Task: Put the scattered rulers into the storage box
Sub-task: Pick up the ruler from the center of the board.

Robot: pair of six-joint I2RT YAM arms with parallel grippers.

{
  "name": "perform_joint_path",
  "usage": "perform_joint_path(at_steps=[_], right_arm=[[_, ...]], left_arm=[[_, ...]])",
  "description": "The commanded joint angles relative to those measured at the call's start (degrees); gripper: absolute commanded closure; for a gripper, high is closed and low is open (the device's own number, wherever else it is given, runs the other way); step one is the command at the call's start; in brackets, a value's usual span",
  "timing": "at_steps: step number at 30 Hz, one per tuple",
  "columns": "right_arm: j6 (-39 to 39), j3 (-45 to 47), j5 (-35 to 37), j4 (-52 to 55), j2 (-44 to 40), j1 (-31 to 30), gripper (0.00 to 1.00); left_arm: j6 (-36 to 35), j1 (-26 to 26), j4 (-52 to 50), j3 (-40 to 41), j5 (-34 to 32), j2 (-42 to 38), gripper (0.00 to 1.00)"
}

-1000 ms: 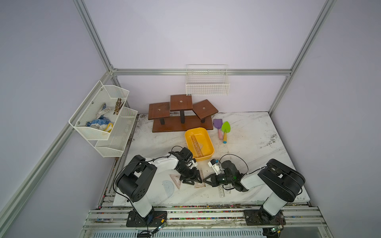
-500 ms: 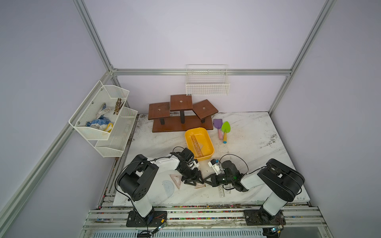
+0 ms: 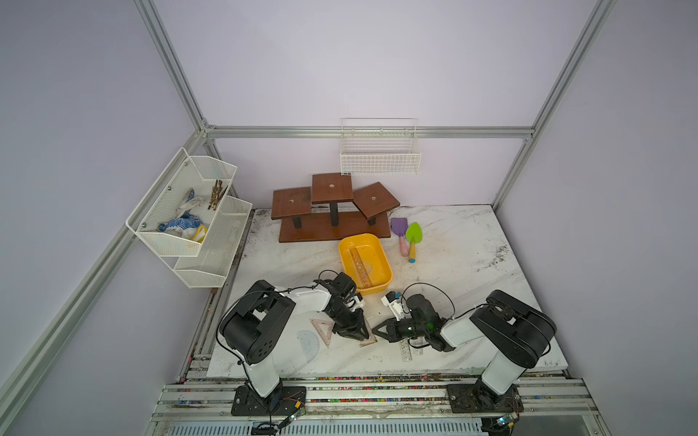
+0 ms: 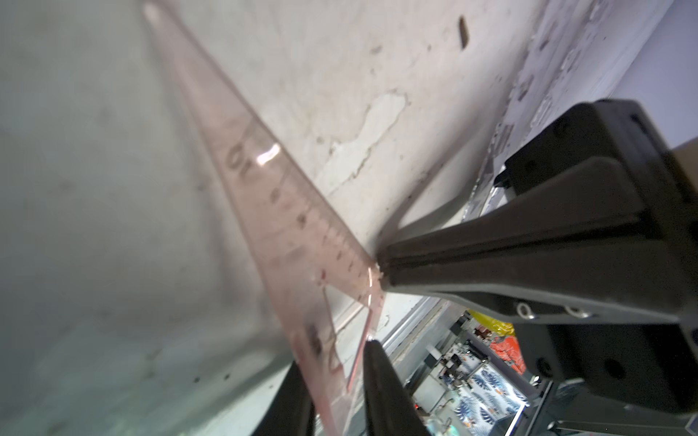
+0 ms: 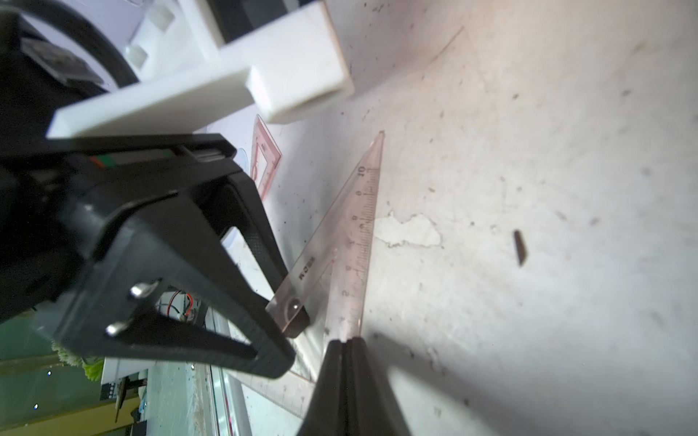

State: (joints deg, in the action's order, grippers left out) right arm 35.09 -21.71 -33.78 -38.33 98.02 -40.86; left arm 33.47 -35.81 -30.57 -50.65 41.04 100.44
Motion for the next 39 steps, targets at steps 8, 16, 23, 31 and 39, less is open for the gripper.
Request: perform_joint_path(at_steps=[8,16,23,31,39], right_arm=[[-4.3,-3.9,5.6,25.8,-11.7,0.9,0.93],[-5.1,-11.2,6.4,36.2,-23.1,3.9,0.91],[5.6,-13.3,-6.1,25.0,-23.3,8.5,0.57],[24.0,-12.8,-19.5,-1.5,-14.7,13.5,0.42],[34.7,-15.2,-21.3,-15.4,-6.1,13.7,0.45]], left_arm=[[0.3,-0.4,-2.6,0.2,-3.3,-4.8,1.00],[3.8,2.7,0.3,-2.5,-1.7,-13.9,1.00],[14.0,8.8,22.5,1.8,5.3,-18.0,1.00],[22.5,13.2,40.8,5.3,11.3,-17.5,1.00],[29.8,14.0,55.0,8.2,14.0,-15.2,1.00]])
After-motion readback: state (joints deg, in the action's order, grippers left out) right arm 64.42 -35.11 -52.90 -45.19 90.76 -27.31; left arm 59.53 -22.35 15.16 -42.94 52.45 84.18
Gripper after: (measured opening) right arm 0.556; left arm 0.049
